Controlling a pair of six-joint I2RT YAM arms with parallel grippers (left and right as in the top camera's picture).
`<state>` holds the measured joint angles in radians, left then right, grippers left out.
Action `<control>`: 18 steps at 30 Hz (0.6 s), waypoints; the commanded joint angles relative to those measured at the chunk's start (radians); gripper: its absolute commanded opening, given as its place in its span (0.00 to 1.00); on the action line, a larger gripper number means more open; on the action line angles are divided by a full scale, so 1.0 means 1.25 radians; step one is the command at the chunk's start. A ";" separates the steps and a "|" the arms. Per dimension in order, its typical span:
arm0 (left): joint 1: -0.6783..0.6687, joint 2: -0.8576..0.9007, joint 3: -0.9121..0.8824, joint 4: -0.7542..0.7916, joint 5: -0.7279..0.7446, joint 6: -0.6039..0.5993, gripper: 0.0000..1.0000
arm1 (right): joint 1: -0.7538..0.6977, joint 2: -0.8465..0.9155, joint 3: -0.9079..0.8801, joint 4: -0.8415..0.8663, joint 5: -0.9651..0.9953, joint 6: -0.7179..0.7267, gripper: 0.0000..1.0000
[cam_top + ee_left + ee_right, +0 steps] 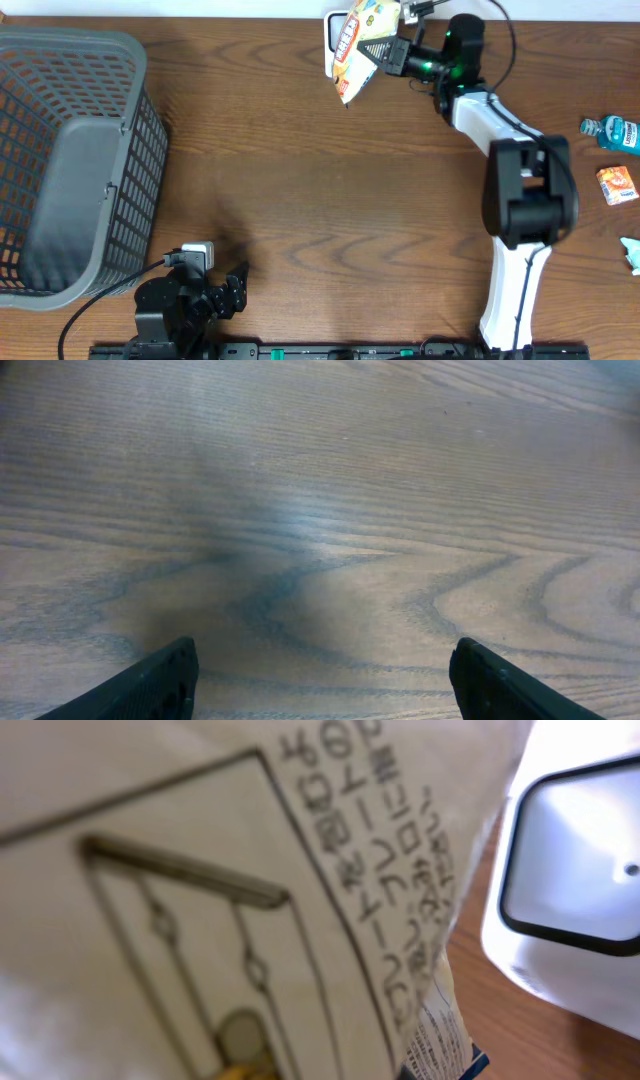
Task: Scan the item barcode
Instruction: 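Hold the snack bag against the scanner, rotating it slightly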
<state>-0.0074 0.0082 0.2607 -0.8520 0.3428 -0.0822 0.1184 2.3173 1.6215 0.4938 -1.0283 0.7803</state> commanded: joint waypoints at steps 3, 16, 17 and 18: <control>0.001 -0.003 0.002 -0.012 0.010 -0.005 0.80 | 0.002 0.103 0.107 0.080 -0.064 0.136 0.01; 0.001 -0.003 0.002 -0.012 0.010 -0.005 0.80 | -0.011 0.141 0.147 0.001 -0.049 0.095 0.01; 0.001 -0.003 0.002 -0.012 0.010 -0.005 0.80 | -0.014 0.144 0.147 -0.031 -0.050 0.076 0.01; 0.001 -0.003 0.002 -0.012 0.010 -0.005 0.81 | -0.016 0.146 0.147 -0.044 -0.051 0.075 0.01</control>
<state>-0.0074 0.0082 0.2607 -0.8520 0.3428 -0.0822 0.1162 2.4966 1.7840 0.4828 -1.0786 0.9234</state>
